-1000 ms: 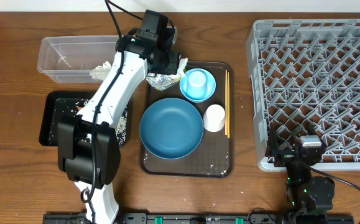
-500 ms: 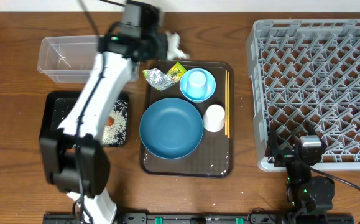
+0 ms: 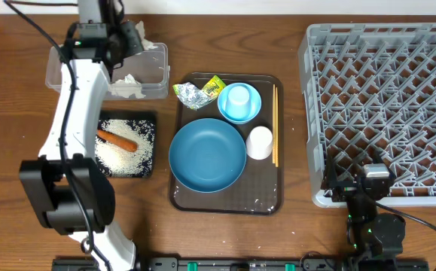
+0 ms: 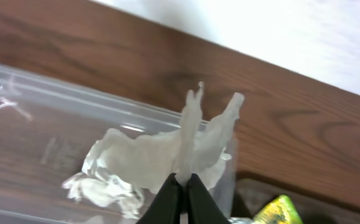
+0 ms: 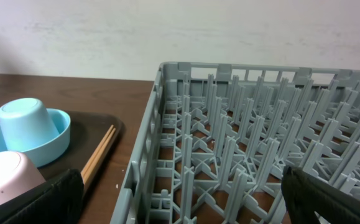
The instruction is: Sort waste into correct bins and load items into the dishwasher rack
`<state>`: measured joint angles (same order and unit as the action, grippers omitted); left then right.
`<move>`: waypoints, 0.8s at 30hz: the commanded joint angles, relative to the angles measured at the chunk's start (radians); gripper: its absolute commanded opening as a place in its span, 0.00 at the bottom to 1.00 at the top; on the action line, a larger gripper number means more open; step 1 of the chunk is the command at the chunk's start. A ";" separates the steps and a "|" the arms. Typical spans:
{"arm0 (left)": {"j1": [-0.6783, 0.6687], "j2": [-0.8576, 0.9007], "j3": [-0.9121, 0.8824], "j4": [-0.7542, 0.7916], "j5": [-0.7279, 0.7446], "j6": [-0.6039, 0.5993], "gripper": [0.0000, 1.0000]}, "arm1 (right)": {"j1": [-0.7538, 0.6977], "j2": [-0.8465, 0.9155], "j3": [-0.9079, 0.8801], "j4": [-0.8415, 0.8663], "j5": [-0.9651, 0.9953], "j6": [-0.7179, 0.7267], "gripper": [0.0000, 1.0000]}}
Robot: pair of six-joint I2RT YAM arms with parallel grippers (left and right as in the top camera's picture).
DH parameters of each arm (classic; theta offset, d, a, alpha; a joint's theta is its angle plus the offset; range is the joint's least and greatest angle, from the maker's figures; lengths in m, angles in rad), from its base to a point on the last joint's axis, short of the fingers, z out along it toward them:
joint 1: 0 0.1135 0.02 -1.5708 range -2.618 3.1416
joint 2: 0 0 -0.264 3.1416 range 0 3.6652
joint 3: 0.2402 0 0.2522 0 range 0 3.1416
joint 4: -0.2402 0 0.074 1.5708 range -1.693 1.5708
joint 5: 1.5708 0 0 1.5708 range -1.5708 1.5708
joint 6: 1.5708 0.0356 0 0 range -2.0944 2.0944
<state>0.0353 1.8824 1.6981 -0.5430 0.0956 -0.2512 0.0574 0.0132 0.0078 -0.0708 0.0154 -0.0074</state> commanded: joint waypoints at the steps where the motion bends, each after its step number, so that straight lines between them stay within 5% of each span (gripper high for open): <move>1: 0.027 0.040 0.001 -0.025 -0.018 -0.013 0.17 | -0.011 0.000 -0.002 -0.003 0.003 0.014 0.99; 5: 0.037 0.038 0.001 -0.059 -0.018 -0.013 0.17 | -0.011 -0.001 -0.002 -0.003 0.003 0.014 0.99; 10: 0.029 0.035 0.001 -0.097 -0.007 -0.036 0.33 | -0.011 0.000 -0.002 -0.003 0.003 0.014 0.99; 17: -0.047 0.035 0.001 -0.163 0.197 -0.034 0.34 | -0.011 0.000 -0.002 -0.003 0.003 0.014 0.99; 24: -0.247 0.040 0.001 -0.171 0.033 0.032 0.42 | -0.011 0.000 -0.002 -0.003 0.003 0.014 0.99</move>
<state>-0.1337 1.9228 1.6966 -0.7113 0.2310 -0.2512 0.0574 0.0132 0.0078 -0.0711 0.0154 -0.0074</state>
